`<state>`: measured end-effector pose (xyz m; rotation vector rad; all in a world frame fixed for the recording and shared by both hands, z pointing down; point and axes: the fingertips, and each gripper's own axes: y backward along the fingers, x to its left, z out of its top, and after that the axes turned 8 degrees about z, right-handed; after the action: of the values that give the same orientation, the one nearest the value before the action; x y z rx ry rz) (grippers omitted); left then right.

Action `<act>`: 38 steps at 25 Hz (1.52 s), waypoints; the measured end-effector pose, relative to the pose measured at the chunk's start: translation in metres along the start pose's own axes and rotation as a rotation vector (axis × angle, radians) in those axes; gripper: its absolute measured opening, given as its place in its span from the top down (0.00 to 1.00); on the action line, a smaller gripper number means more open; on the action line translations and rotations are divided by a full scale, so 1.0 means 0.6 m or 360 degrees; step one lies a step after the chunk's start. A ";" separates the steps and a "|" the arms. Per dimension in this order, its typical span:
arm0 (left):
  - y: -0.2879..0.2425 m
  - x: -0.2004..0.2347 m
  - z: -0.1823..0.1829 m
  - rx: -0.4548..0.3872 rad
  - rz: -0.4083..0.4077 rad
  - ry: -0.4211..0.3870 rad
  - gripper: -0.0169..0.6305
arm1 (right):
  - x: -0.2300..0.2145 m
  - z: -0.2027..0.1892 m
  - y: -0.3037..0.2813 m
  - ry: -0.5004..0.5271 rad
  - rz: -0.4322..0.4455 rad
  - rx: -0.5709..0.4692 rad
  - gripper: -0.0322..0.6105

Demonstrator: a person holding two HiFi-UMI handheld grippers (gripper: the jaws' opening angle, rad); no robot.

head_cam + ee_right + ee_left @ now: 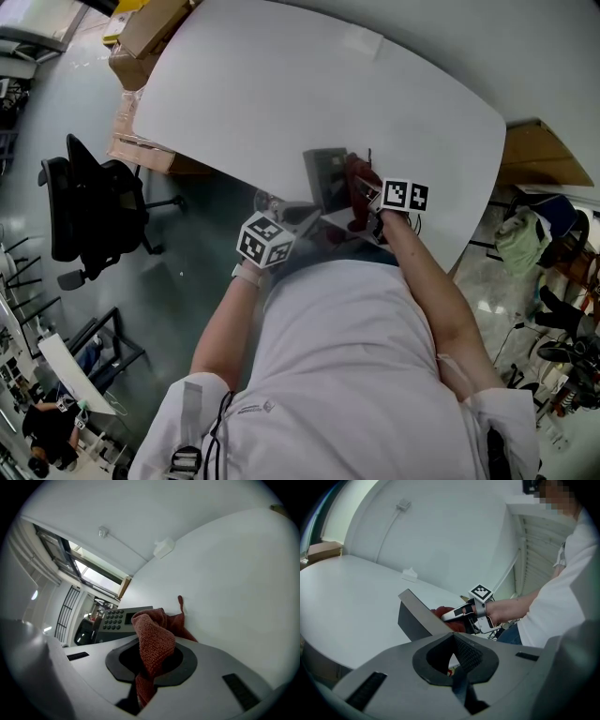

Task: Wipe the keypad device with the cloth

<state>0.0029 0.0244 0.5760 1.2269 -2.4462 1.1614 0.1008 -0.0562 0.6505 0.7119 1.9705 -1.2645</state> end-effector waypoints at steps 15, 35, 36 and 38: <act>0.002 0.003 -0.002 -0.0029 0.0024 0.0016 0.96 | 0.202 0.109 -0.065 0.0164 0.0402 -0.0099 0.87; 0.002 0.003 -0.001 -0.0039 0.0013 0.0008 0.96 | 0.165 0.104 -0.109 0.0149 0.0314 -0.0011 0.87; 0.002 0.003 0.000 -0.0040 0.0012 0.0006 0.96 | 0.159 0.105 -0.108 0.0142 0.0301 -0.0014 0.87; 0.001 0.001 0.001 -0.0040 0.0010 0.0003 0.96 | 0.148 0.107 -0.106 0.0125 0.0282 -0.0023 0.87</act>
<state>0.0025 0.0237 0.5756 1.2113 -2.4576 1.1296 0.0148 -0.1320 0.5972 0.9199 1.9293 -1.1309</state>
